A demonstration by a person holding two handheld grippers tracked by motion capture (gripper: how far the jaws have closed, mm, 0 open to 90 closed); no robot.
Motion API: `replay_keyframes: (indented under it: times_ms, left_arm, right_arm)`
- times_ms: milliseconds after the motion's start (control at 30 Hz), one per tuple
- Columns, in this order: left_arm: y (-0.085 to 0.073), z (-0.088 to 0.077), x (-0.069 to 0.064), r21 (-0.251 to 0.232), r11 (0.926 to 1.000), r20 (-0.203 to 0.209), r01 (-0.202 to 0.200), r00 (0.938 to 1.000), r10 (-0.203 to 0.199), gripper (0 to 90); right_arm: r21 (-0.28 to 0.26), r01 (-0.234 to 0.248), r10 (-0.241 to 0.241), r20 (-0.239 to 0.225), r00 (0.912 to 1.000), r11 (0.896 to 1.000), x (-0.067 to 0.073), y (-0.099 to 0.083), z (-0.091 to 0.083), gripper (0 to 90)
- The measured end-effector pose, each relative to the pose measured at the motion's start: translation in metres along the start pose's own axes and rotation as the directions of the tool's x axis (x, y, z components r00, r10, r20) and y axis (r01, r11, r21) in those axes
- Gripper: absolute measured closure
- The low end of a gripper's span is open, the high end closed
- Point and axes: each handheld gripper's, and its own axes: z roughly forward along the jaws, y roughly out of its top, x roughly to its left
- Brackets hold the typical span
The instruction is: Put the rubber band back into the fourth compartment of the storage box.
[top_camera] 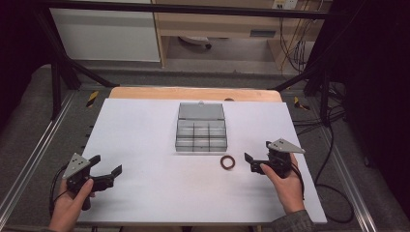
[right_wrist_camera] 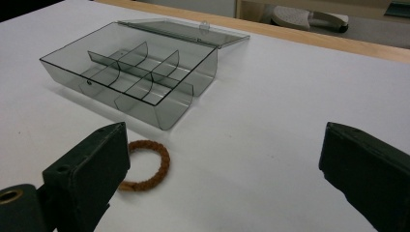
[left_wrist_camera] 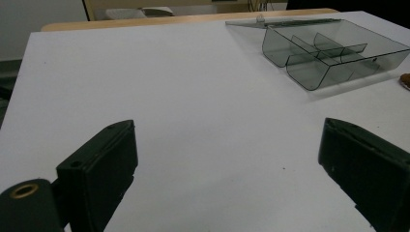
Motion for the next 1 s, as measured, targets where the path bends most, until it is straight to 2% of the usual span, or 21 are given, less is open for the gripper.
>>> replay_keyframes:
  times_ms: [233, 333, 367, 433, 467, 567, 633, 667, 767, 900, 1000]
  left_arm:
    - [-0.001, 0.002, -0.002, 0.012, 0.9999, 0.008, -0.007, 0.9999, 0.007, 6.5]
    - [-0.001, 0.002, -0.002, 0.014, 0.9999, 0.008, -0.006, 1.0000, 0.006, 6.5]
    - [-0.001, 0.002, -0.002, 0.014, 0.9999, 0.008, -0.005, 1.0000, 0.005, 6.5]
    - [-0.001, 0.002, -0.002, 0.016, 0.9998, 0.007, -0.008, 0.9999, 0.008, 6.6]
    - [-0.001, 0.003, -0.002, 0.017, 0.9998, 0.008, -0.008, 0.9999, 0.008, 6.6]
    - [-0.002, 0.003, -0.003, 0.020, 0.9998, 0.010, -0.010, 0.9999, 0.010, 6.6]
    - [-0.001, 0.003, -0.004, 0.020, 0.9997, 0.011, -0.013, 0.9999, 0.013, 6.6]
    - [-0.002, 0.003, -0.004, 0.021, 0.9997, 0.013, -0.013, 0.9998, 0.012, 6.5]
    - [-0.002, 0.003, -0.004, 0.024, 0.9996, 0.016, -0.013, 0.9998, 0.013, 6.6]
    - [-0.001, 0.004, -0.005, 0.026, 0.9995, 0.020, -0.018, 0.9996, 0.018, 6.6]
    - [-0.001, 0.004, -0.005, 0.027, 0.9994, 0.021, -0.023, 0.9995, 0.023, 6.6]
  right_arm:
    - [0.027, 0.021, -0.021, -0.003, 0.9998, 0.999, 0.006, 0.017, 0.015, 5.4]
    - [0.061, 0.014, -0.014, 0.001, 0.9999, 0.998, 0.009, 0.022, 0.027, 6.2]
    - [0.061, 0.014, -0.014, 0.001, 0.9999, 0.998, 0.009, 0.022, 0.027, 6.2]
    - [0.104, 0.030, -0.030, 0.004, 0.9995, 0.994, 0.015, 0.020, 0.037, 6.3]
    - [0.104, 0.030, -0.030, 0.004, 0.9995, 0.994, 0.015, 0.020, 0.037, 6.3]
    - [0.152, 0.036, -0.034, -0.015, 0.9993, 0.988, 0.024, 0.012, 0.045, 6.9]
    - [0.162, 0.047, -0.044, -0.018, 0.9989, 0.986, 0.026, 0.010, 0.046, 6.9]
    - [0.184, 0.054, -0.049, -0.031, 0.9983, 0.981, 0.030, 0.007, 0.049, 6.5]
    - [0.203, 0.067, -0.061, -0.035, 0.9975, 0.977, 0.032, 0.006, 0.052, 6.6]
    - [0.219, 0.057, -0.050, -0.038, 0.9980, 0.974, 0.035, 0.005, 0.055, 7.1]
    - [0.243, 0.070, -0.059, -0.054, 0.9968, 0.968, 0.038, 0.003, 0.057, 9.3]
